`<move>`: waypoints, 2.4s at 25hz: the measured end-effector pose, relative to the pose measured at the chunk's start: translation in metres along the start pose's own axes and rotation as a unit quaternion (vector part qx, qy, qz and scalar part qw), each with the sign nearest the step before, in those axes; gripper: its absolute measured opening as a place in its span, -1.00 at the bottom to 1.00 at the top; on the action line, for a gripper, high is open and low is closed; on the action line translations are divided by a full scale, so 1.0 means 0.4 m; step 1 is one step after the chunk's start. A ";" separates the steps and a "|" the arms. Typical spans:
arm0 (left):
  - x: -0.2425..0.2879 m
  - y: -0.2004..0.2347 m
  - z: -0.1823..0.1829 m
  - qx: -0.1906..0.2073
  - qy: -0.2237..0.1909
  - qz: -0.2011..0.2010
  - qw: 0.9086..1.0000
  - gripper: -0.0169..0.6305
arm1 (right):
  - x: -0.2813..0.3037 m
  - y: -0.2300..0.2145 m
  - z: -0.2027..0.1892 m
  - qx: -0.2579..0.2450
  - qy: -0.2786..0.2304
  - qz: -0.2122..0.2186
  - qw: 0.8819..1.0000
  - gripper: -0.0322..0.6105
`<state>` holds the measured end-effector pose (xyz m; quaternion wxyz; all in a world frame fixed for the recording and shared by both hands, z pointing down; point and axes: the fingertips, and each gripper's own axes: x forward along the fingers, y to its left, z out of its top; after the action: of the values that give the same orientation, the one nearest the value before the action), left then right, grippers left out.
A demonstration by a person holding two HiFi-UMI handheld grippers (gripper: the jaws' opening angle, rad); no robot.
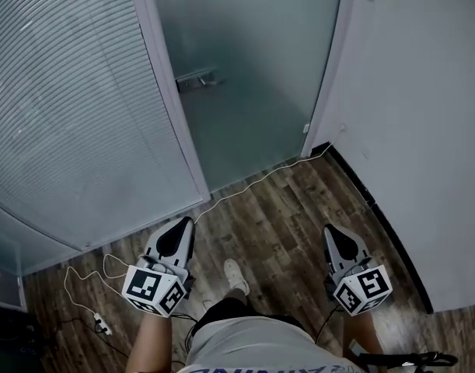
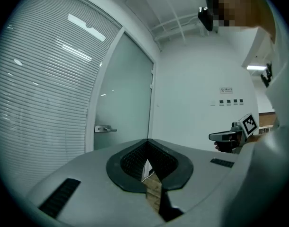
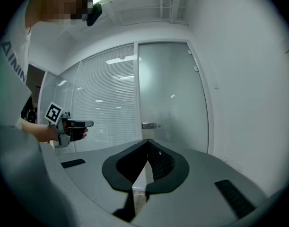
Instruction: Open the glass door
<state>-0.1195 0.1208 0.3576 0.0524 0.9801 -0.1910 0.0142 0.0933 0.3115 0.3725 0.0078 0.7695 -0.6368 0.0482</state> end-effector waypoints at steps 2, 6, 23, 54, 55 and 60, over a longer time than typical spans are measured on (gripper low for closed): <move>0.052 0.039 0.008 -0.005 -0.006 0.000 1.000 -0.95 | 0.055 -0.017 0.008 -0.007 0.007 0.002 1.000 -0.89; 0.146 0.138 0.032 -0.009 -0.010 0.002 1.000 -0.95 | 0.208 -0.036 0.044 -0.018 0.010 0.014 1.000 -0.89; 0.411 0.545 0.049 -0.027 0.005 0.032 0.999 -0.95 | 0.850 0.034 0.094 -0.032 0.035 0.113 0.993 -0.89; 0.834 0.694 0.126 -0.029 -0.004 0.186 0.982 -0.95 | 1.505 -0.250 0.148 -0.079 0.072 0.319 0.942 -0.89; 0.841 0.699 0.123 -0.030 -0.003 0.190 0.981 -0.95 | 1.521 -0.252 0.139 -0.081 0.077 0.324 0.939 -0.89; 0.861 0.715 0.112 -0.028 0.003 0.191 0.981 -0.95 | 1.579 -0.235 0.096 -0.089 0.106 0.344 0.929 -0.71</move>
<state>0.0923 -0.2762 0.3575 0.0766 0.9235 -0.3752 0.0215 0.3043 -0.2920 0.3922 0.1264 0.4898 -0.8596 0.0722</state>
